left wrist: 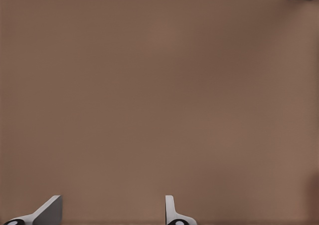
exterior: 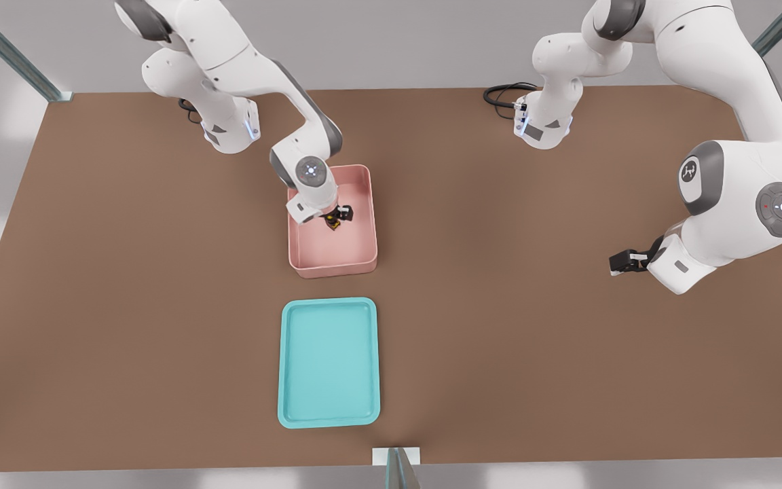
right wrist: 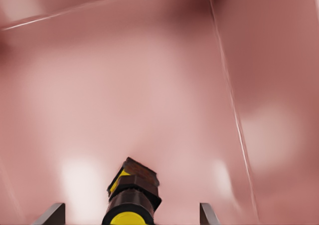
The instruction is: The left arm remains still, and the right arm places the button from the box into the tray
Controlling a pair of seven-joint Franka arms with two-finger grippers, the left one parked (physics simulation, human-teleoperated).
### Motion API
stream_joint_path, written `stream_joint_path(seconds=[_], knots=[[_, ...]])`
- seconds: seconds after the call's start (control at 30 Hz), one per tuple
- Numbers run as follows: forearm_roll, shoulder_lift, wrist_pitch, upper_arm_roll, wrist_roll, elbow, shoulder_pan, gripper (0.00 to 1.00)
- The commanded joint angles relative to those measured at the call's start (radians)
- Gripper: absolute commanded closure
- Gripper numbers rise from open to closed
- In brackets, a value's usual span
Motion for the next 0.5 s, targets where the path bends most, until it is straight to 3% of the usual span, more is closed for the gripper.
stream_joint_path(seconds=[0.0,0.13,0.23,0.4,0.47], knots=[[-0.001,0.008,0.03,0.0,0.116,-0.003,0.01,0.0],[-0.001,0.013,0.03,0.0,0.123,-0.003,0.011,0.0],[-0.001,0.014,0.031,0.0,0.13,-0.003,0.011,0.14],[-0.001,0.024,0.059,0.0,0.13,-0.004,0.011,0.13],[0.0,0.025,0.059,0.0,0.132,-0.004,0.011,0.19]])
